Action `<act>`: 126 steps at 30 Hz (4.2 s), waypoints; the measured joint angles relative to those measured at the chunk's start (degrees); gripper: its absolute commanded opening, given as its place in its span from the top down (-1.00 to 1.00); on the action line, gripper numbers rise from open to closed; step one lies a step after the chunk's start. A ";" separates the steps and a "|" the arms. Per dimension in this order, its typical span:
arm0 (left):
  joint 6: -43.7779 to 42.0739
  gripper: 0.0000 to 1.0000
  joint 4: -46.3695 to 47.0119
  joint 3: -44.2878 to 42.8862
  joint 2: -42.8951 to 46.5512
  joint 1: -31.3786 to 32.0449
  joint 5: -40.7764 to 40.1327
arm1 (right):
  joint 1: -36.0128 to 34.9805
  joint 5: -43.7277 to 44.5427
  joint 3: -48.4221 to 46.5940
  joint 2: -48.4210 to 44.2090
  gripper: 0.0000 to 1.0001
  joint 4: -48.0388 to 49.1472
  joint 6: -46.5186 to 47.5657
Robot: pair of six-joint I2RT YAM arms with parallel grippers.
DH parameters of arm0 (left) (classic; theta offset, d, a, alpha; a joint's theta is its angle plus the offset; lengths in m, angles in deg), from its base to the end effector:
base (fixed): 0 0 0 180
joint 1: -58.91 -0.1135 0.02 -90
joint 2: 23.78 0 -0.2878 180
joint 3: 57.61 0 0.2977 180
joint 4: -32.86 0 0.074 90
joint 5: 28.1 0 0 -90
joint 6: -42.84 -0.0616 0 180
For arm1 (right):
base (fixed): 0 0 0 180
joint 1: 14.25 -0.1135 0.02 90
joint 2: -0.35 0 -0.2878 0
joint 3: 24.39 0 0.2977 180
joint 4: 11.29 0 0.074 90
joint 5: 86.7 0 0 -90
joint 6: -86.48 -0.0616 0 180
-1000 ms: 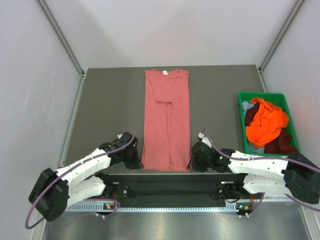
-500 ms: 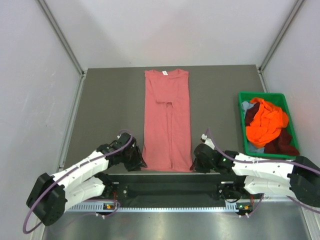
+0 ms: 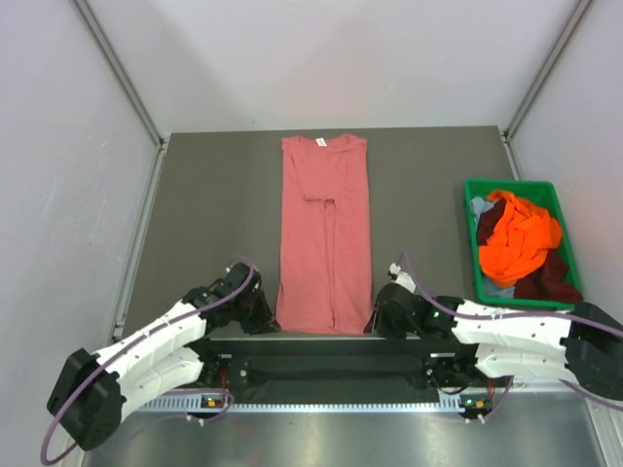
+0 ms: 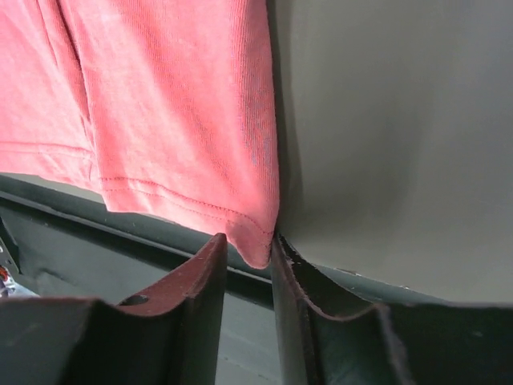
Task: Fold and stack the t-shirts
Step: Fold the tshirt
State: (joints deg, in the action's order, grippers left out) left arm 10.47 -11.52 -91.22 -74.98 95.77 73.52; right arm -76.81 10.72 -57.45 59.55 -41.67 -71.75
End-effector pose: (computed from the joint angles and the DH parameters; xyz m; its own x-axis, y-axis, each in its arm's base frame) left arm 0.1418 -0.1218 0.1292 -0.9383 -0.3305 -0.1014 -0.2414 0.8364 -0.4921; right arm 0.1059 0.1866 0.1169 -0.9294 0.2085 -0.3046 0.0427 0.8804 0.4724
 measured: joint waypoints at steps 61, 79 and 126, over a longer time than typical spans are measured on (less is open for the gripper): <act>-8.04 1.00 5.77 -31.32 -31.30 -17.20 5.97 | 17.44 9.60 -34.67 22.84 1.00 -13.46 31.65; -16.59 1.00 6.43 -61.33 -61.51 -23.58 8.57 | 29.42 5.33 -65.75 50.90 1.00 -14.51 45.27; -12.72 0.27 14.58 -86.42 -84.85 -30.99 19.04 | 45.24 -15.54 -88.80 68.48 0.40 -12.52 44.00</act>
State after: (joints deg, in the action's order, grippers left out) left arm -2.25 3.06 -177.64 -159.82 64.78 92.56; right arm -31.57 -4.82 -146.26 128.03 -54.19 -27.75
